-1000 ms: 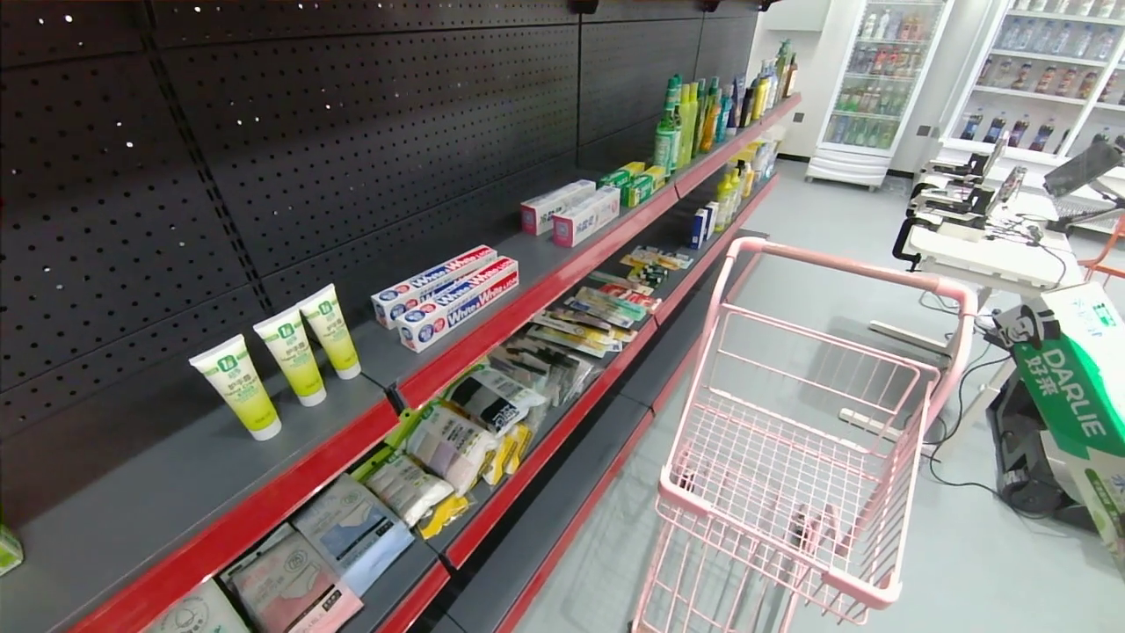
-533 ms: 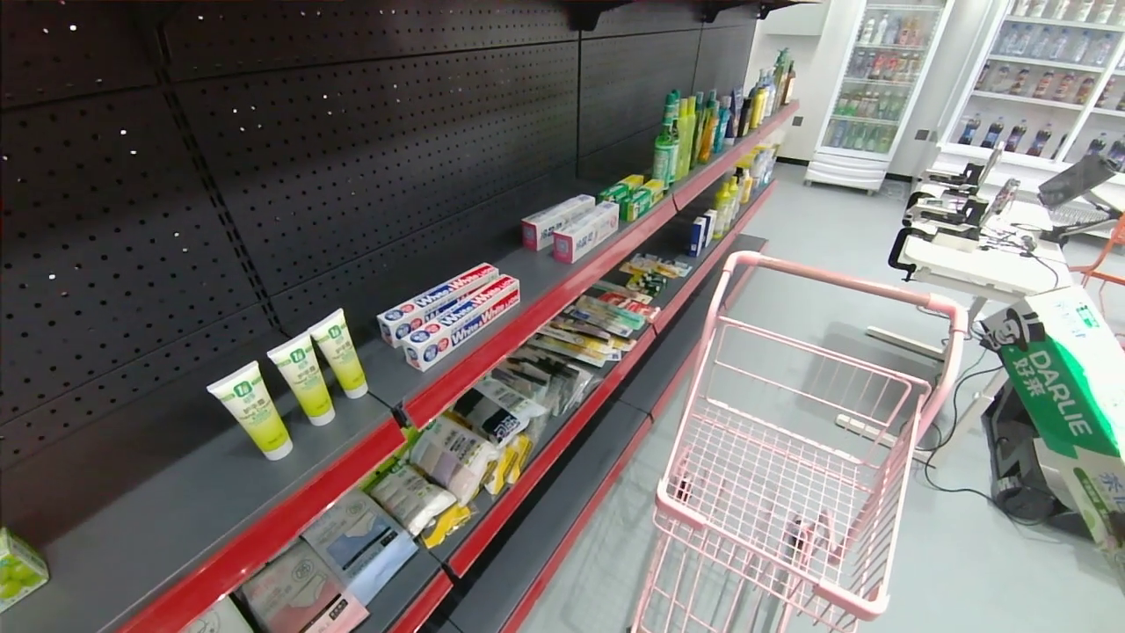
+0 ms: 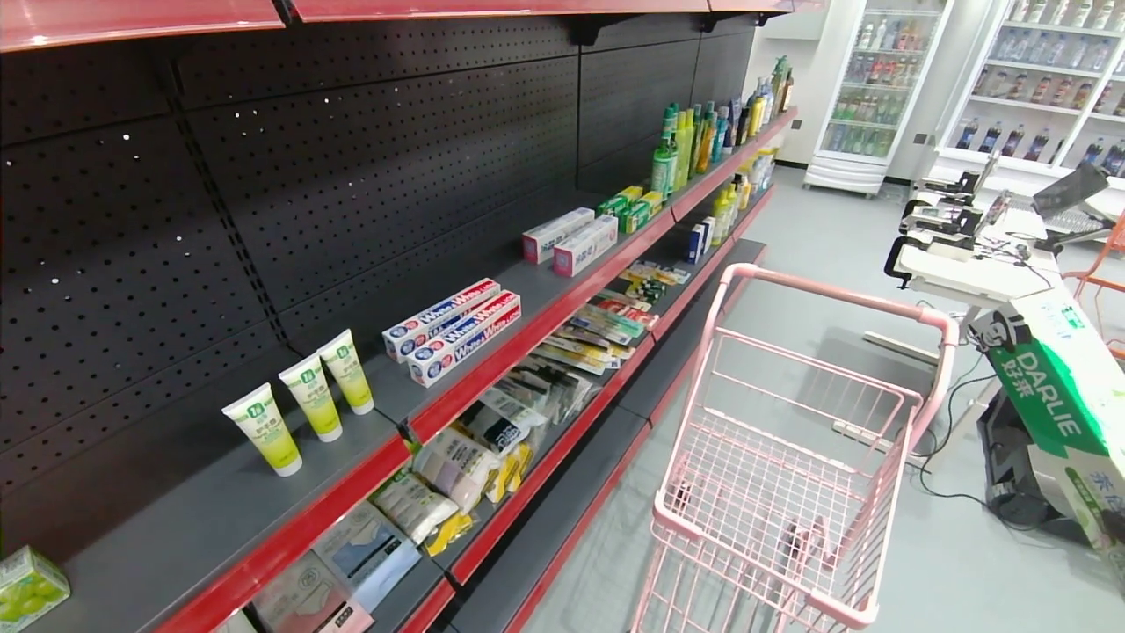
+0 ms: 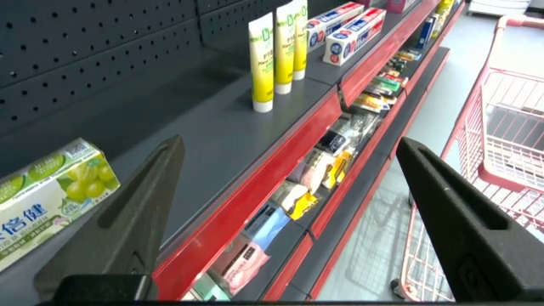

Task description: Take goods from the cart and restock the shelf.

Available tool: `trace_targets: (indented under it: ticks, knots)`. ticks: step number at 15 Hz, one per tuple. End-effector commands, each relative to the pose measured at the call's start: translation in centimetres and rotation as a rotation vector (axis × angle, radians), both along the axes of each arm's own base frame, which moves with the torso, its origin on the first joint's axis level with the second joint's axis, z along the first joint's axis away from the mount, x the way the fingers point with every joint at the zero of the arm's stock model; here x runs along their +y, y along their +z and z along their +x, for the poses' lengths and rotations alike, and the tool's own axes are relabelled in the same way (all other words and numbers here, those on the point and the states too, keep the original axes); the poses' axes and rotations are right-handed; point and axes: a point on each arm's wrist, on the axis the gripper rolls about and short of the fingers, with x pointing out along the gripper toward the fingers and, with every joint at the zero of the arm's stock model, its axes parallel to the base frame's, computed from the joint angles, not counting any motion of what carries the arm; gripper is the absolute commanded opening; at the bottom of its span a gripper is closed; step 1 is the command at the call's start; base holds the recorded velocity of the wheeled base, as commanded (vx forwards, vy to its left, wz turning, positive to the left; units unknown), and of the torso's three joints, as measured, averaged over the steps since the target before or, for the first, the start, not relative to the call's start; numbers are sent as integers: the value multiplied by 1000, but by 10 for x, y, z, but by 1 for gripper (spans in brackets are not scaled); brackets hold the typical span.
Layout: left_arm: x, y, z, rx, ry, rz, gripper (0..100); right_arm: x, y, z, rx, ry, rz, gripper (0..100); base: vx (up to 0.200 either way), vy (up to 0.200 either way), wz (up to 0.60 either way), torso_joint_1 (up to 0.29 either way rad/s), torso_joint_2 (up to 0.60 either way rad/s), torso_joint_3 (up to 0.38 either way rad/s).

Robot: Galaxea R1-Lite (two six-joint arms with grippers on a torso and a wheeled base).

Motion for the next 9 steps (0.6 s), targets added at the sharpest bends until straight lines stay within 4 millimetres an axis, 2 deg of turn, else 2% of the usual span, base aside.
trace_targets:
  ticks: [1,6,9]
  knots:
    - [0,0,0,1,1,0,100,0,0,1,4,1,0,0,0,0,0,115,-222,-124]
    - [0,0,0,1,0,0,100,0,-1,2,15,4,-13,0,0,0,0,101,-193,-104]
    - [0,0,0,1,0,0,100,0,-1,2,14,11,-40,0,0,0,0,0,0,0]
